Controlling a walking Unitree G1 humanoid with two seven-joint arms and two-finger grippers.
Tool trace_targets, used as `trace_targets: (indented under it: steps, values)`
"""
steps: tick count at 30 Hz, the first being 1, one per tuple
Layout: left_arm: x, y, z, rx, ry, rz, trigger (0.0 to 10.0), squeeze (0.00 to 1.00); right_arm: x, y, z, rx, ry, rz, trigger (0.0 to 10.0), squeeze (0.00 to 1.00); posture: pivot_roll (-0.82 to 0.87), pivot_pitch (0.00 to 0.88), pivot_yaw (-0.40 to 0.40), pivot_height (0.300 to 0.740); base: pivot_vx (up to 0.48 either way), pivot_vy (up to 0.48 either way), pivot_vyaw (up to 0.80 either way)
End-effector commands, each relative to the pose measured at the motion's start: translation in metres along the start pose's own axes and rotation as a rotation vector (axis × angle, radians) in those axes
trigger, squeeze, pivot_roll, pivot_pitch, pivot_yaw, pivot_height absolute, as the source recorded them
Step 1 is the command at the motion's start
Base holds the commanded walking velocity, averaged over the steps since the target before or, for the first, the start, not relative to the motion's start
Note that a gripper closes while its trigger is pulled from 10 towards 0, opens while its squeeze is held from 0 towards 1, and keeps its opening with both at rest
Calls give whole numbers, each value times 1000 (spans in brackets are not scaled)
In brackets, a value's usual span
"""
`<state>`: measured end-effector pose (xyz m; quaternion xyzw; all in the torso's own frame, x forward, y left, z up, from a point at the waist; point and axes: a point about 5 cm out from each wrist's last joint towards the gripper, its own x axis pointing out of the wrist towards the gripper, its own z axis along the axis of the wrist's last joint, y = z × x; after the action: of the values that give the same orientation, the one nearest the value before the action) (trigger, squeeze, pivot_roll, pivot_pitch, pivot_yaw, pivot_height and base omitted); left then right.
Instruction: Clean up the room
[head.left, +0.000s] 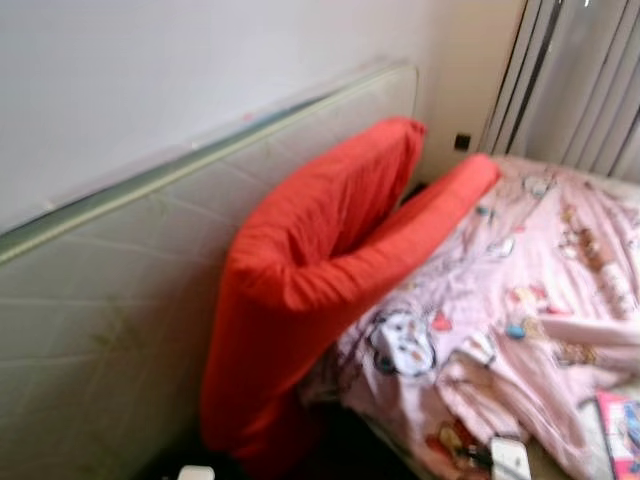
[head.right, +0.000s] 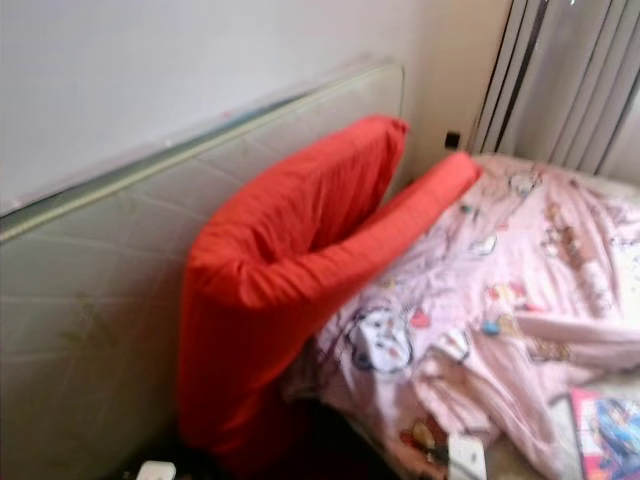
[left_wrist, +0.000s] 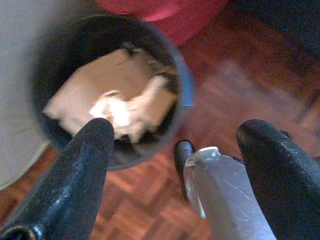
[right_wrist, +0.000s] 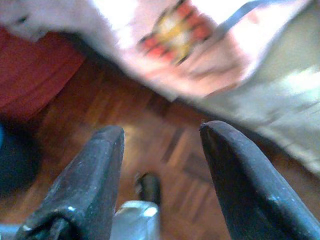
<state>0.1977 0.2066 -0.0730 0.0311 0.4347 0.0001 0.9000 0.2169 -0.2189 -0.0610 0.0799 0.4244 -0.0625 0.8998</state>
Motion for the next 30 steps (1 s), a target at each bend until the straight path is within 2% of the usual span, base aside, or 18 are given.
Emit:
trace_targets:
  steps: [1, 13, 25, 30]
  values:
    - [-2, 11, -4, 20, 26, 24, 10000, 0, 0, 6, -5, 13, 18, 10, 10000, 0, 10, 52, 9, 740, 0, -292, 0]
    - [-4, 16, -8, 13, 31, 29, 10000, 0, 0, 5, -5, 2, 24, 16, 10000, 0, 4, 61, 0, 740, 0, -292, -761]
    - [-2, 1, -10, 19, 36, 9, 10000, 0, 0, 5, -5, 13, 12, 12, 10000, 0, -7, 49, 9, 740, 0, -293, 0]
    - [-1, -1, -9, 25, 35, 3, 10000, 0, 0, 5, -7, 7, 19, 17, 10000, 0, -12, 42, 12, 740, 0, -292, -707]
